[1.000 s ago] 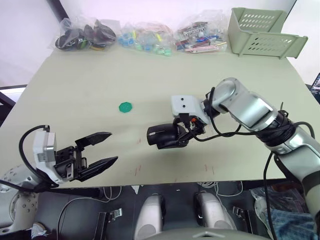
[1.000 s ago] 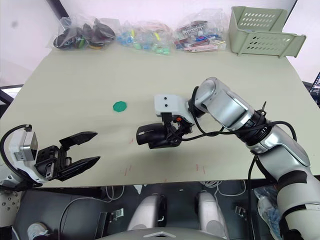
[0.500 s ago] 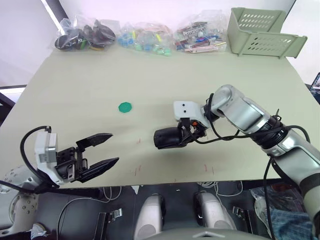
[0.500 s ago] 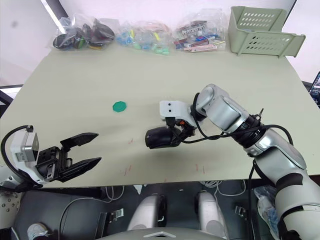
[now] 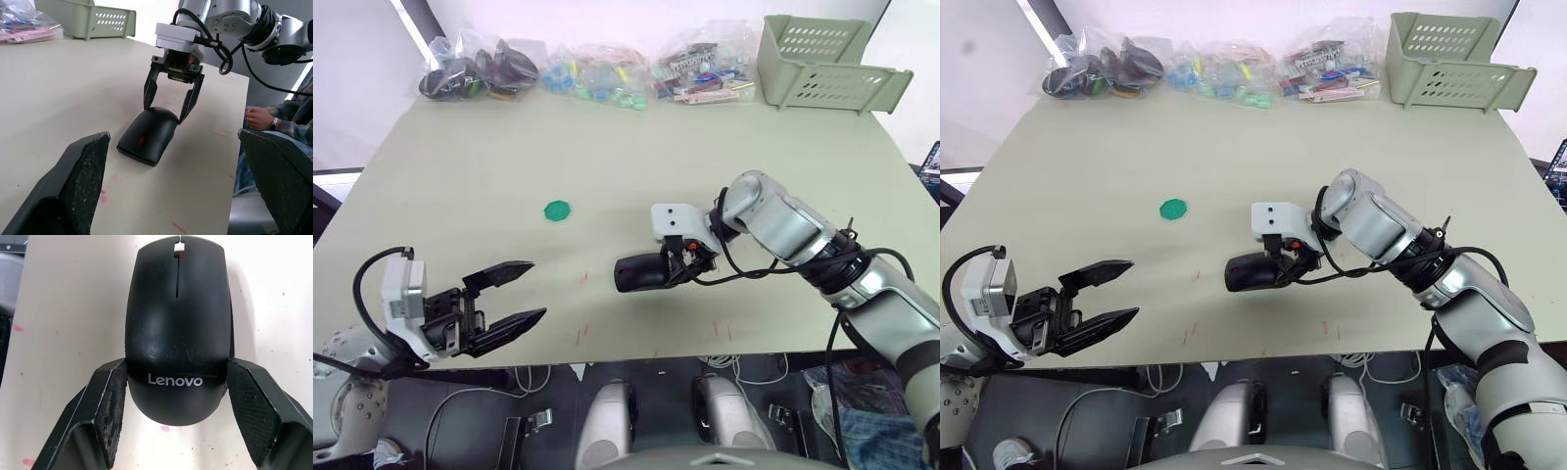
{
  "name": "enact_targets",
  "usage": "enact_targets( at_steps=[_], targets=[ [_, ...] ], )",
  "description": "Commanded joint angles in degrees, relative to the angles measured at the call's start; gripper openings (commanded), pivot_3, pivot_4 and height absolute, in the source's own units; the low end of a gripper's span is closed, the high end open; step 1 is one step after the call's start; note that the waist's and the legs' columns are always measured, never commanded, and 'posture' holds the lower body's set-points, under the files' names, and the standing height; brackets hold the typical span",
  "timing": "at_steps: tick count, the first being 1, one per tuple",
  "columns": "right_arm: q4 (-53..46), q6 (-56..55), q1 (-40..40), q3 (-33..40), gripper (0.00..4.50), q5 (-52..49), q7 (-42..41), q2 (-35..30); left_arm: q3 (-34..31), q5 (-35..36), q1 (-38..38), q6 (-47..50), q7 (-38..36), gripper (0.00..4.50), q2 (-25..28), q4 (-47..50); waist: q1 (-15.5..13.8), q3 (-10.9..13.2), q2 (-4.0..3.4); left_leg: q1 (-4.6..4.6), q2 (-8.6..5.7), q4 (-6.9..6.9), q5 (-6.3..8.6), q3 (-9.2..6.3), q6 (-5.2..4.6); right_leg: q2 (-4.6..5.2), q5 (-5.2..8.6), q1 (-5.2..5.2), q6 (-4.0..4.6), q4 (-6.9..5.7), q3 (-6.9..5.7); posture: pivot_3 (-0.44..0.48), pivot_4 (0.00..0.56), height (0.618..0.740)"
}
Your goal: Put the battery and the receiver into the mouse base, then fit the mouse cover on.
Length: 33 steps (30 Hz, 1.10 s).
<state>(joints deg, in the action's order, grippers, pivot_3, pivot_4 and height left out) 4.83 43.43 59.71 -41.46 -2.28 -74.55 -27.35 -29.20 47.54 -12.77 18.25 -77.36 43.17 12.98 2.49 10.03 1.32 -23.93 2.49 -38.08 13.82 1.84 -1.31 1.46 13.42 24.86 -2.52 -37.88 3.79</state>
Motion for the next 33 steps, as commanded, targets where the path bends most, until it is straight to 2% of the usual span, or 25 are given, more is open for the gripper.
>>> enact_targets(
  at_steps=[1,33],
  targets=[
    [0.71,-0.31,-0.23,0.87,3.06,0.47,-0.22,0.36,-1.89,1.06,-0.62,-0.31,-0.23,4.5,0.38,1.88,0.03,0.0,0.0,0.0,0.0,0.0,0.0,0.0,0.0,0.0,0.0,-0.01,0.0,0.0,0.0,0.0,0.15,0.74],
    [-2.16,0.25,-0.06,1.73,3.06,1.15,-1.02,1.77,-0.54,0.49,-0.22,-0.84,-1.01,4.5,-0.17,1.08,0.02,0.0,0.0,0.01,0.0,0.01,0.0,0.0,0.0,0.0,0.0,0.0,0.0,0.0,0.0,0.0,0.15,0.74]
  ],
)
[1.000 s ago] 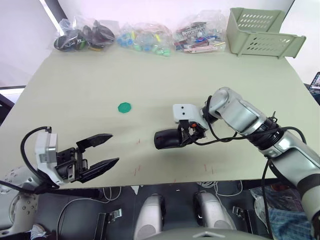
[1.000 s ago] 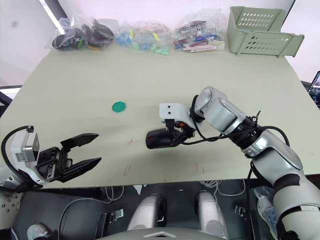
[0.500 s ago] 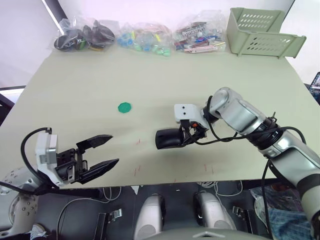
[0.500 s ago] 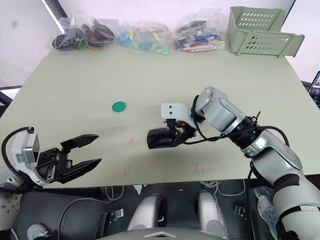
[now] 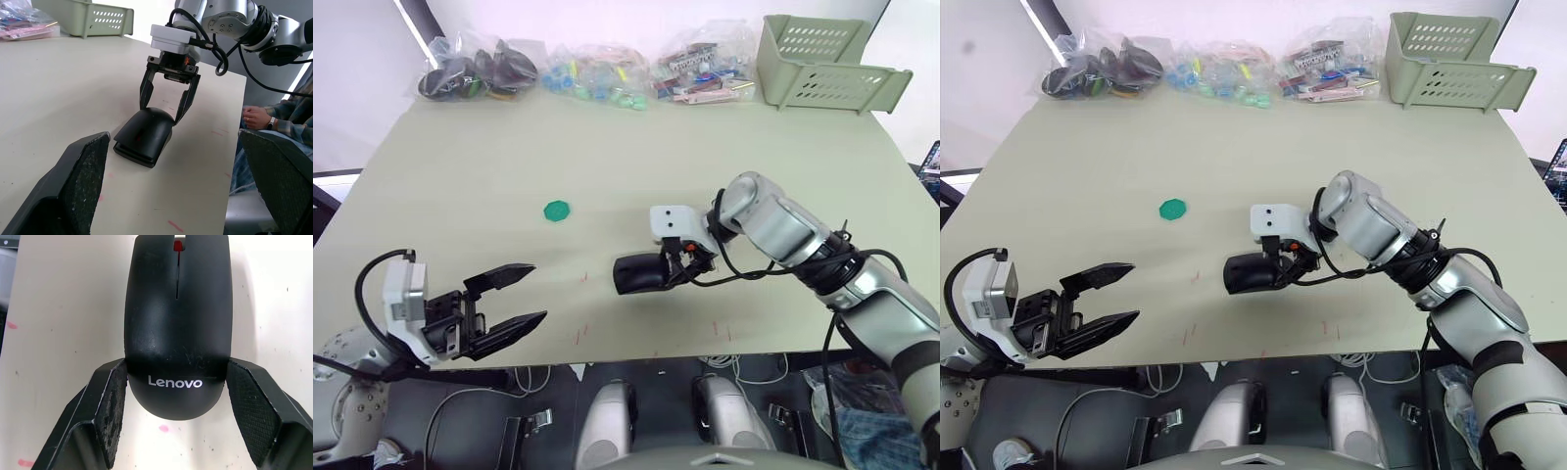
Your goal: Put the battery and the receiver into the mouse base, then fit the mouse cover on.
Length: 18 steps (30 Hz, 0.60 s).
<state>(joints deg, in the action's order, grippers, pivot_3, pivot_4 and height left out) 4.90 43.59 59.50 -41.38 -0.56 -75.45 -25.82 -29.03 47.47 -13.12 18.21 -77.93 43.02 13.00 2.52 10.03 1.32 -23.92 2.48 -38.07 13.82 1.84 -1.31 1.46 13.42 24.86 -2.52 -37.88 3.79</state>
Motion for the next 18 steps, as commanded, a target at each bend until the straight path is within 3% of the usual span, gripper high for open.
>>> enact_targets(
  at_steps=[1,18],
  targets=[
    [-2.29,0.12,0.18,1.7,3.06,-0.57,-0.11,0.23,-0.7,0.54,0.12,-0.8,-0.45,4.5,-0.03,1.05,-0.01,0.0,0.0,0.0,0.0,0.0,0.0,0.0,0.0,0.0,0.0,0.0,0.0,0.0,0.0,0.0,0.15,0.74],
    [-1.91,-0.81,0.48,1.51,3.06,-0.38,-0.28,0.71,-1.21,-0.57,-1.14,-1.88,-0.81,4.5,-0.04,0.06,0.0,0.0,0.0,0.0,0.0,0.0,0.0,0.01,0.0,0.0,0.0,0.0,0.0,0.0,0.0,0.0,0.15,0.74]
  ],
)
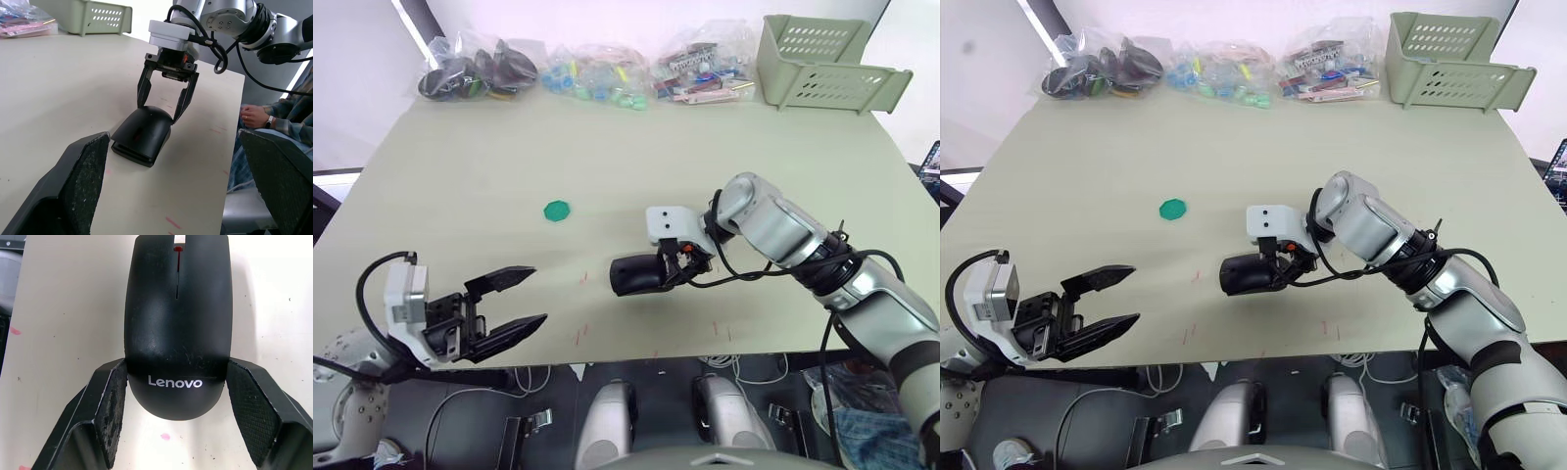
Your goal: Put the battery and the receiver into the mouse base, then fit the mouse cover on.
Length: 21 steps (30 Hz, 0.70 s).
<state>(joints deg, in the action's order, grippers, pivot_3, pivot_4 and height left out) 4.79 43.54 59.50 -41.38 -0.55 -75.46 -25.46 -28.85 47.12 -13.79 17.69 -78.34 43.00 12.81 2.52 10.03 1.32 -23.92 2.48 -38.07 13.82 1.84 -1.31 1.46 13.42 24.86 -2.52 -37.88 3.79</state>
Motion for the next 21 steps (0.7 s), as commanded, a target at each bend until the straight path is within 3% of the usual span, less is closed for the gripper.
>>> enact_targets(
  at_steps=[1,4,8,9,17,21],
  targets=[
    [-1.69,-0.88,0.5,1.53,3.06,-0.37,-0.26,0.39,-1.33,-0.4,-0.65,-1.52,-0.5,4.5,0.01,0.19,0.0,0.0,0.0,0.0,0.0,0.0,0.0,0.0,0.0,0.0,0.0,0.0,0.0,0.0,0.0,0.0,0.15,0.74],
    [-1.75,-1.03,0.52,1.59,3.06,-0.4,-0.32,0.37,-1.33,-0.72,-0.93,-1.91,-0.65,4.5,0.05,-0.09,-0.01,0.0,0.0,0.0,0.0,0.0,0.0,0.01,0.0,0.0,0.0,0.0,0.0,0.0,0.0,0.0,0.15,0.74],
    [-1.85,-1.13,0.57,1.66,4.38,-0.49,-0.61,0.26,-1.16,-0.86,-0.85,-2.11,-0.53,4.5,0.05,-0.2,-0.02,0.0,0.0,0.0,0.0,0.0,0.0,0.0,0.0,0.0,0.0,0.0,0.0,0.0,0.0,0.0,0.15,0.74],
    [-1.96,-1.27,0.57,1.83,4.46,-0.46,-0.47,0.31,-1.09,-0.86,-0.84,-2.12,-0.52,4.5,0.05,-0.2,-0.02,0.0,0.0,0.0,0.0,0.0,0.0,0.0,0.0,0.0,0.0,0.0,0.0,0.0,0.0,0.0,0.15,0.74],
    [-3.35,-1.18,0.54,3.51,4.46,-1.12,0.13,-0.04,-0.8,-0.87,-0.5,-2.1,-0.38,4.5,0.07,-0.38,-0.03,0.0,0.0,0.0,0.0,0.0,0.0,0.0,0.0,0.01,0.0,0.0,0.0,0.0,0.0,0.0,0.15,0.74],
    [-6.24,0.79,-0.72,10.44,4.46,-7.01,1.02,1.99,-0.9,-0.88,-0.81,-2.24,-0.33,4.5,-0.17,-0.44,-0.04,0.0,0.0,0.0,0.01,0.0,0.0,0.0,0.0,0.01,0.0,0.0,0.0,0.0,0.0,0.0,0.15,0.74]
  ],
)
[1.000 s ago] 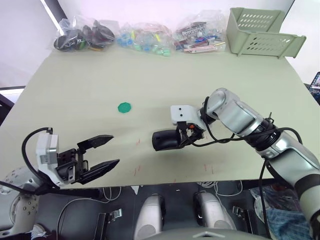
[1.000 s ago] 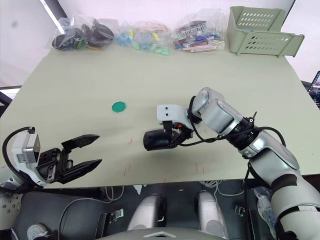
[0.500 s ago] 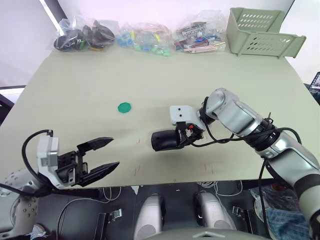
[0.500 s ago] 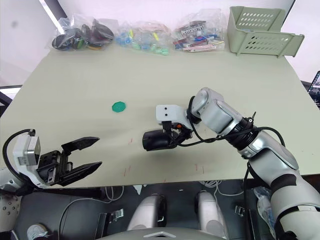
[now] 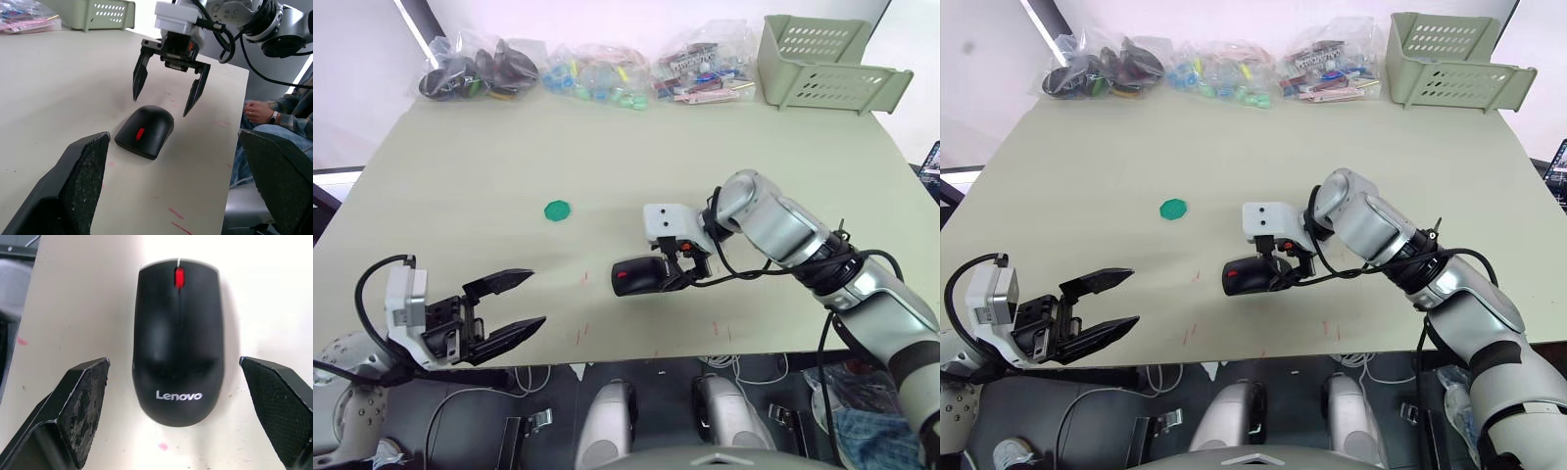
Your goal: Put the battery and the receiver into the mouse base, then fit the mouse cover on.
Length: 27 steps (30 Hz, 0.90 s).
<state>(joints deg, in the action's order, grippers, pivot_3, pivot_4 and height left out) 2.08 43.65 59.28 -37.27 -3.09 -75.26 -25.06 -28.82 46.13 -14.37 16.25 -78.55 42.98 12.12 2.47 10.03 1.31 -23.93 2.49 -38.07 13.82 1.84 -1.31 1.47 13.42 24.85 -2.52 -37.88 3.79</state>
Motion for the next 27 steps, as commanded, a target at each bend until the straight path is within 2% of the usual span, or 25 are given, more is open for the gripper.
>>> enact_targets(
  at_steps=[1,3,6,7,8,21,22,23,27],
  targets=[
    [-3.52,0.51,-1.19,8.41,4.46,-6.05,1.94,3.02,-0.89,0.08,-0.19,-0.81,-0.05,4.5,-0.19,0.19,0.02,-0.01,0.01,0.0,0.0,0.0,0.0,0.0,0.0,0.0,0.0,0.0,0.0,0.0,0.0,0.0,0.15,0.74],
    [-3.14,-0.23,-2.45,10.92,4.46,-7.31,4.66,5.29,-0.82,-0.04,-0.22,-0.94,-0.02,4.5,-0.26,0.07,0.06,-0.02,0.03,0.0,0.01,0.01,0.0,-0.01,0.0,-0.03,-0.02,-0.01,-0.03,0.0,0.0,0.0,0.15,0.74],
    [-2.78,0.68,-3.82,10.89,3.66,-6.82,7.87,7.05,-0.74,-0.2,-0.14,-1.03,-0.01,4.5,-0.25,-0.23,0.03,-0.01,0.02,0.0,0.02,0.01,0.0,-0.02,0.0,-0.04,-0.02,-0.01,-0.02,-0.02,-0.02,0.0,0.15,0.74],
    [-3.08,0.09,-4.82,9.88,3.09,-6.39,8.59,7.39,-0.79,-0.28,-0.18,-1.07,-0.03,4.5,-0.22,-0.29,-0.02,-0.02,0.03,0.0,0.02,0.01,0.0,-0.01,0.0,-0.03,-0.01,0.0,-0.01,-0.02,-0.01,0.0,0.15,0.74],
    [-3.06,-0.26,-5.69,9.16,2.8,-6.08,9.7,8.17,-0.92,-0.35,-0.23,-1.09,-0.04,4.5,-0.18,-0.34,-0.08,-0.02,0.03,-0.01,0.0,0.0,0.0,-0.01,0.0,-0.01,0.0,-0.01,0.0,-0.01,-0.02,0.0,0.15,0.74],
    [1.3,-2.11,-7.84,6.08,2.8,-4.97,14.63,13.31,-1.71,-0.43,-1.11,-1.18,0.45,4.5,-0.21,0.37,0.03,-0.02,0.04,-0.01,-0.02,0.0,0.0,-0.01,0.0,0.03,0.0,-0.01,0.0,-0.01,-0.02,0.0,0.15,0.74],
    [1.67,-2.22,-7.74,6.07,2.28,-4.91,14.8,13.55,-1.7,-0.41,-1.18,-1.19,0.49,4.5,-0.25,0.45,0.03,-0.02,0.04,-0.01,-0.03,0.0,0.0,-0.01,0.0,0.03,0.0,-0.01,0.0,-0.01,-0.01,0.0,0.15,0.74],
    [1.89,-2.36,-7.7,6.04,2.04,-4.87,14.84,13.66,-1.69,-0.38,-1.23,-1.18,0.54,4.5,-0.28,0.51,0.03,-0.02,0.04,-0.01,-0.03,0.0,0.0,-0.01,0.0,0.02,0.0,-0.01,0.0,-0.01,-0.02,0.0,0.15,0.74],
    [2.88,-2.88,-7.95,5.67,2.04,-4.37,14.78,13.9,-1.61,-0.34,-1.53,-1.26,0.74,4.5,-0.42,0.72,0.03,-0.02,0.04,-0.01,-0.02,0.0,0.0,-0.01,0.0,0.02,0.0,-0.01,-0.01,-0.01,-0.02,0.0,0.15,0.74]
  ],
)
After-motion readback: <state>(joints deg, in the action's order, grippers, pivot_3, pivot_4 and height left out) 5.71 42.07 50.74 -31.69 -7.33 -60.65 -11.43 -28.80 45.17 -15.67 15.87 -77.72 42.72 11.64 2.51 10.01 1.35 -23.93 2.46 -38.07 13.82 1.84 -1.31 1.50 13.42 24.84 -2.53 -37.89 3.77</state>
